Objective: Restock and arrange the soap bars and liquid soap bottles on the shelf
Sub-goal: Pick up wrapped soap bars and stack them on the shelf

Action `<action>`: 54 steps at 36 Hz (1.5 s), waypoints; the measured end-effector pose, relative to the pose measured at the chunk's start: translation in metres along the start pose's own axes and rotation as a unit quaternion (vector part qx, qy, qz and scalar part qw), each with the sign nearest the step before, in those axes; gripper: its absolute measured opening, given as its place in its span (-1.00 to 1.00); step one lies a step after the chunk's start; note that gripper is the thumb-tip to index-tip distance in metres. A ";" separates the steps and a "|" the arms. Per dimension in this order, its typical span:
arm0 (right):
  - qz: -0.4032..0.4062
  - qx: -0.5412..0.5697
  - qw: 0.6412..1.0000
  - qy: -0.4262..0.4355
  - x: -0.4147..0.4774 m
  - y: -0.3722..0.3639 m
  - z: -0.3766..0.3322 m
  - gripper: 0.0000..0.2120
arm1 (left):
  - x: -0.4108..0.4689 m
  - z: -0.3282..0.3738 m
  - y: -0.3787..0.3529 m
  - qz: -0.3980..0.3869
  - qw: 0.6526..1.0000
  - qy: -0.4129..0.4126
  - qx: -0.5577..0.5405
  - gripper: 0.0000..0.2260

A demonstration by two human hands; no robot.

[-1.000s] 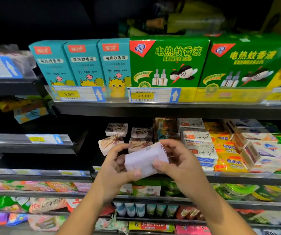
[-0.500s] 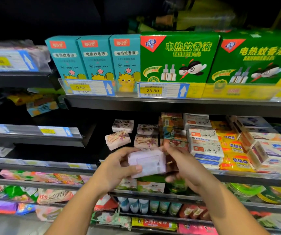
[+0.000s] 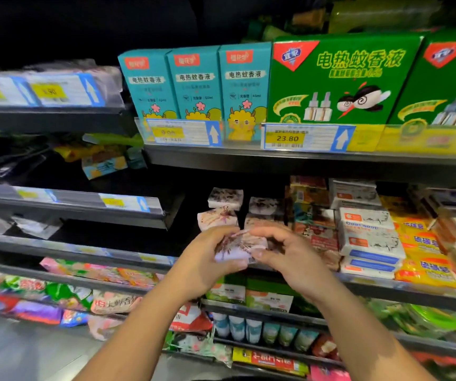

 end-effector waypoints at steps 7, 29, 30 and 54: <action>-0.042 -0.022 0.996 -0.076 0.024 -0.017 0.019 -0.60 | 0.027 -0.026 0.014 -0.014 0.998 -0.019 0.061 -0.39; -0.096 -0.480 0.814 -0.312 0.043 0.011 0.048 -0.26 | 0.064 -0.102 0.002 -0.169 0.976 0.106 0.091 -0.15; -0.096 -0.475 0.816 -0.315 0.044 0.011 0.048 -0.26 | 0.065 -0.103 0.001 -0.181 0.973 0.109 0.092 -0.13; -0.036 -0.476 0.821 -0.312 0.092 0.045 0.026 -0.49 | 0.077 -0.074 -0.026 -0.121 0.948 0.013 0.294 -0.27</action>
Point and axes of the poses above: each hand's wrist, its own x-axis towards the middle knuckle, its own y-axis out of the back of the hand, z = x × y, the point moved 9 cm from there along x, towards the middle knuckle, and after that the axes turned 10 degrees about -z, right-handed, at the moved point
